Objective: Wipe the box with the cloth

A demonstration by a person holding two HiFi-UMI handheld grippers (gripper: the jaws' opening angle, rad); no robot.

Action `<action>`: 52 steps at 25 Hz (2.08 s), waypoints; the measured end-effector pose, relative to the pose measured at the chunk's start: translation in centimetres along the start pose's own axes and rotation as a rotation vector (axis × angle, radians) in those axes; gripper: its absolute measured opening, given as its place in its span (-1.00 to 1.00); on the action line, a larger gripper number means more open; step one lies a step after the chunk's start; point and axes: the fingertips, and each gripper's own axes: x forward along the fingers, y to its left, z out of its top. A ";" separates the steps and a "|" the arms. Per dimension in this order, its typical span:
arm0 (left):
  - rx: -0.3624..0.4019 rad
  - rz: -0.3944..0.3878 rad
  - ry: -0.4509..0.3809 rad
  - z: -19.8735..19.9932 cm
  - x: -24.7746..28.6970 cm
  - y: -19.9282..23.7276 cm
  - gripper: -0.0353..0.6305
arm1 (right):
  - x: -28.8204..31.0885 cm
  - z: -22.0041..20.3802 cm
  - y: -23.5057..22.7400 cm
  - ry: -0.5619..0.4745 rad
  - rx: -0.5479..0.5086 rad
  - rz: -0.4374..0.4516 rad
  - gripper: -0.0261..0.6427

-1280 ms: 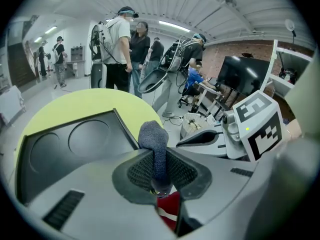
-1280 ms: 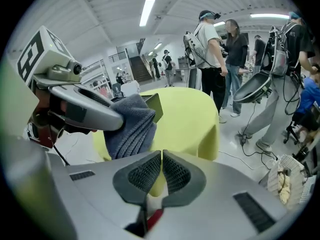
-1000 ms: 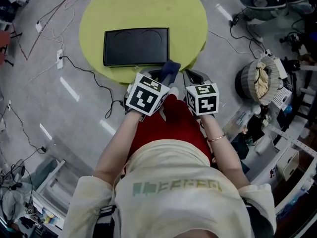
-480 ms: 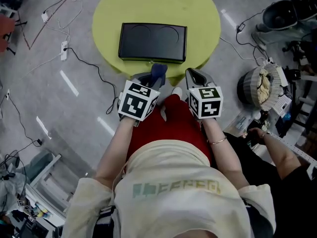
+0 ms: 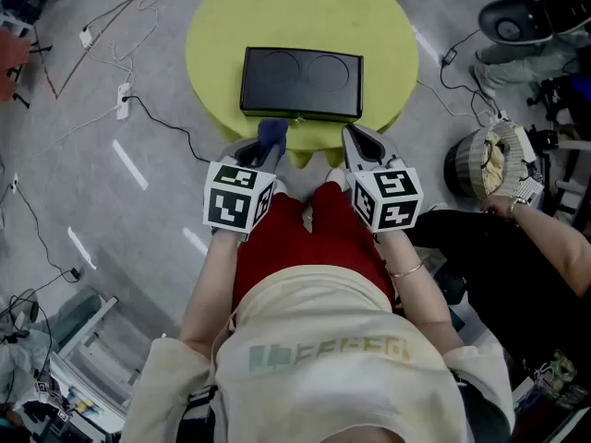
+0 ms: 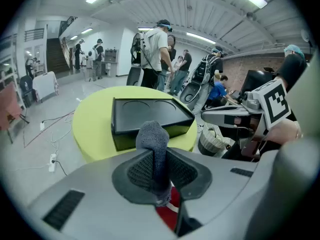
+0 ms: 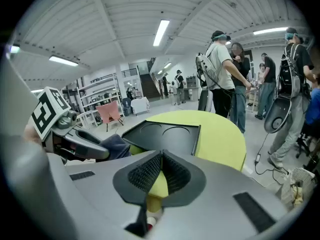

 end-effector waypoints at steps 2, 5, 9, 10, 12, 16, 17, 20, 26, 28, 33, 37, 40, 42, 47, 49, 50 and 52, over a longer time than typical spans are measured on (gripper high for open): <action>-0.003 0.012 -0.019 0.0 -0.8 0.8 -0.70 | -0.2 0.6 1.0 -0.022 0.000 0.007 -0.81; -0.007 0.028 -0.049 0.2 -2.0 1.8 -0.70 | -0.5 1.3 2.4 -0.047 -0.004 0.017 -0.81; -0.006 0.043 -0.091 0.6 -3.3 2.7 -0.70 | -0.8 1.8 3.9 -0.065 -0.008 0.023 -0.81; -0.003 0.045 -0.103 0.7 -3.7 3.0 -0.70 | -0.9 2.0 4.4 -0.069 -0.009 0.023 -0.81; 0.002 0.049 -0.129 1.1 -4.5 3.6 -0.70 | -0.9 2.4 5.3 -0.081 -0.009 0.020 -0.81; 0.022 0.055 -0.185 1.6 -5.9 4.0 -0.70 | -1.5 2.9 6.7 -0.122 -0.010 0.016 -0.81; 0.025 0.057 -0.201 1.7 -6.3 3.8 -0.70 | -1.8 3.0 6.9 -0.132 -0.010 0.016 -0.81; 0.029 0.055 -0.265 2.4 -7.6 3.3 -0.70 | -3.0 3.5 7.5 -0.168 -0.012 0.014 -0.81; 0.038 0.055 -0.387 3.9 -9.9 2.8 -0.70 | -4.6 5.0 8.0 -0.244 -0.012 0.005 -0.81; 0.047 0.058 -0.428 4.8 -10.7 2.9 -0.70 | -5.0 5.8 8.1 -0.277 -0.015 -0.001 -0.81; 0.063 0.064 -0.516 6.3 -12.6 2.8 -0.70 | -6.2 7.2 8.3 -0.342 -0.029 -0.015 -0.81; 0.074 0.066 -0.565 6.9 -13.5 2.2 -0.70 | -7.3 7.8 8.3 -0.377 -0.059 -0.027 -0.81; 0.084 0.063 -0.587 7.3 -13.9 2.0 -0.70 | -7.8 8.2 8.5 -0.399 -0.070 -0.030 -0.81; 0.091 0.061 -0.599 7.6 -14.3 2.1 -0.70 | -8.0 8.5 8.8 -0.410 -0.074 -0.033 -0.81; 0.102 0.061 -0.624 8.1 -15.2 2.3 -0.70 | -8.3 9.0 9.0 -0.435 -0.076 -0.041 -0.81; 0.106 0.059 -0.629 8.3 -15.4 2.3 -0.70 | -8.3 9.1 9.1 -0.445 -0.075 -0.041 -0.81; 0.107 0.057 -0.631 8.3 -15.4 2.3 -0.70 | -8.3 9.2 9.2 -0.449 -0.073 -0.039 -0.81; 0.107 0.055 -0.634 8.5 -15.5 2.2 -0.70 | -8.4 9.2 9.3 -0.454 -0.069 -0.036 -0.81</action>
